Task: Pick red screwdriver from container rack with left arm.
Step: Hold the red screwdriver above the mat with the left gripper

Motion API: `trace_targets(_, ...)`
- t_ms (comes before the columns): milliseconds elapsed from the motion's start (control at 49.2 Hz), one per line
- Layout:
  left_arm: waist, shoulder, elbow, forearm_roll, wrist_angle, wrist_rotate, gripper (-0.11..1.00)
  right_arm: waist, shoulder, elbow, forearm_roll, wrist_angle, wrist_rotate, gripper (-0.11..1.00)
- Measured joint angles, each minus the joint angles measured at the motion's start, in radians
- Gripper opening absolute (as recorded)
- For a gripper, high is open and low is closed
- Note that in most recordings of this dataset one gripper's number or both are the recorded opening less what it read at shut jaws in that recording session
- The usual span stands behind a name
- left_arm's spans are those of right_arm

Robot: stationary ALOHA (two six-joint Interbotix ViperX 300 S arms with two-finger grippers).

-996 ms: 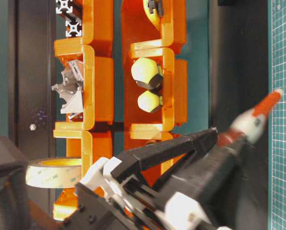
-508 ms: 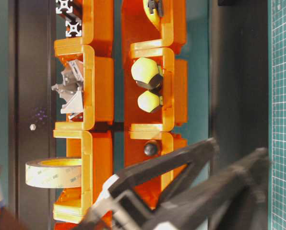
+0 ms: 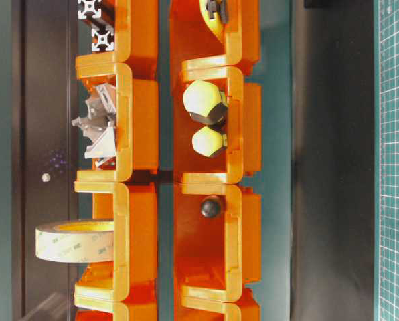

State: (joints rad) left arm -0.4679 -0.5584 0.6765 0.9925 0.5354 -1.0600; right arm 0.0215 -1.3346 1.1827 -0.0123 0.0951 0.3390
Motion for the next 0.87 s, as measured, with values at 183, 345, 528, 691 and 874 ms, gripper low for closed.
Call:
trace_targets(183, -0.028, -0.273, 0.123, 0.000, 0.002, -0.046, 0.79, -0.002, -0.003, 0.025, -0.023, -0.098, -0.002, 0.00)
trace_targets(345, -0.026, -0.479, 0.241, 0.002, 0.006, -0.077, 0.78, -0.006, 0.000, 0.051, -0.032, -0.155, -0.018, 0.00)
trace_targets(528, -0.006, -0.621, 0.305, 0.000, 0.006, -0.133, 0.78, -0.023, 0.009, 0.066, -0.081, -0.310, -0.098, 0.00)
trace_targets(691, -0.003, -0.637, 0.316, 0.000, 0.008, -0.135, 0.78, -0.026, 0.032, 0.084, -0.086, -0.342, -0.115, 0.00)
trace_targets(874, 0.000, -0.626, 0.327, 0.000, 0.008, -0.138, 0.78, -0.028, 0.046, 0.097, -0.087, -0.328, -0.114, 0.00)
